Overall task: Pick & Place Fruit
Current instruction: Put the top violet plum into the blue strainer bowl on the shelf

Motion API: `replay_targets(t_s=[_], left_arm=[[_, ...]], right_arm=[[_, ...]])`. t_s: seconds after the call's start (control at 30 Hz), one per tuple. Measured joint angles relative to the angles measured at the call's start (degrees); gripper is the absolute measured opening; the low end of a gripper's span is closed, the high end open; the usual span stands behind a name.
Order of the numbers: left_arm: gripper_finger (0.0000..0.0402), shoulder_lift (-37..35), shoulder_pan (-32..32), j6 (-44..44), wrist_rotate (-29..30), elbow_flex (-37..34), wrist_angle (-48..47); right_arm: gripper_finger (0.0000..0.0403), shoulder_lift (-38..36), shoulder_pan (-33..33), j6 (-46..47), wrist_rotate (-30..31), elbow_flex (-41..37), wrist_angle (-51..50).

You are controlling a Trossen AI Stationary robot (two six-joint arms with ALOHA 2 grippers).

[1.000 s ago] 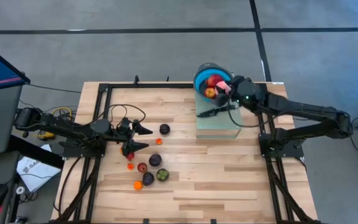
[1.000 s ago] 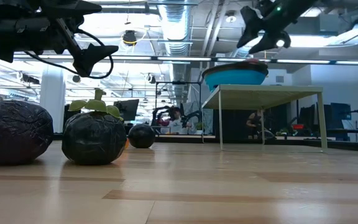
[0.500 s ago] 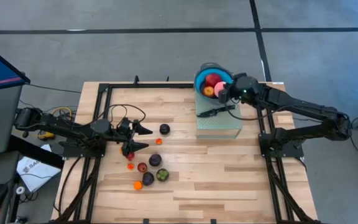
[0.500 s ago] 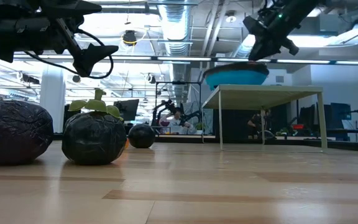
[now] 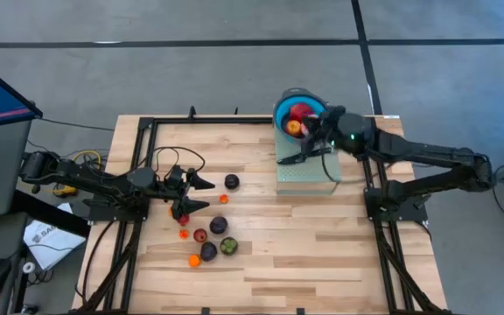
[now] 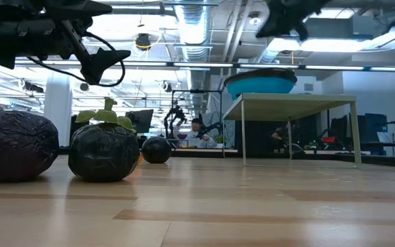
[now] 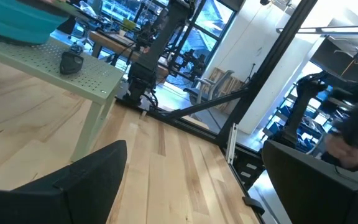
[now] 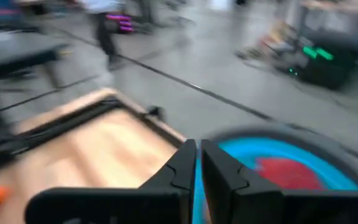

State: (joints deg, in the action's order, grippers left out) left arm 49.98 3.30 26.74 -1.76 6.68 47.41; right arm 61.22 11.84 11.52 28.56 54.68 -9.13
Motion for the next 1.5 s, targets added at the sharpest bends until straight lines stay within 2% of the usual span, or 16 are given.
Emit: replay_targets(t_s=[0.13, 0.27, 0.47, 0.53, 0.6, 0.73, 0.83, 1.03, 1.1, 1.3, 1.5], left_arm=[[0.0369, 0.01, 0.81, -3.43, -0.83, 0.00, 0.01], [0.0369, 0.01, 2.74, -7.07, -1.07, 0.00, 0.01], [0.0369, 0.00, 7.21, -15.01, 1.87, 0.00, -0.31], [0.0369, -0.01, 8.91, -16.59, 4.68, 0.95, -3.87], [0.0369, -0.01, 10.38, -17.52, 7.99, 3.67, -12.59], [0.0369, 0.72, 11.90, -17.71, 16.77, 11.20, -35.10], [0.0369, 1.81, 10.68, -17.61, 20.09, 14.34, -44.42], [0.0369, 8.79, 2.43, -20.32, 20.74, 14.45, -44.72], [0.0369, 12.05, -0.48, -21.84, 19.24, 14.43, -43.16], [0.0369, 22.18, -6.85, -27.82, 12.18, 12.46, -28.37], [0.0369, 30.16, -12.86, -27.54, 7.68, 10.99, -18.09]], right_arm=[[0.0003, 2.93, -12.29, -5.86, 2.85, -1.86, 8.49], [0.0006, 8.44, -23.69, -8.42, 7.43, -3.01, 13.65], [0.0005, 22.20, -35.33, -6.05, 7.88, -3.17, 20.52], [0.0002, 26.85, -37.98, -4.02, 7.88, -3.15, 23.68], [0.0001, 31.41, -39.90, -1.03, 7.85, -3.15, 26.40], [0.0005, 38.95, -42.16, 5.03, 7.85, -3.15, 31.93], [0.0006, 43.47, -42.61, 7.99, 7.83, -3.15, 36.52], [0.0002, 49.49, -40.99, 7.85, 7.72, -3.13, 48.78], [0.0001, 50.25, -40.18, 7.60, 7.74, -3.13, 51.00], [0.0004, 50.55, -38.71, 7.59, 7.19, -2.95, 52.46], [0.0003, 50.55, -38.69, 7.42, 7.06, -2.52, 53.29]])
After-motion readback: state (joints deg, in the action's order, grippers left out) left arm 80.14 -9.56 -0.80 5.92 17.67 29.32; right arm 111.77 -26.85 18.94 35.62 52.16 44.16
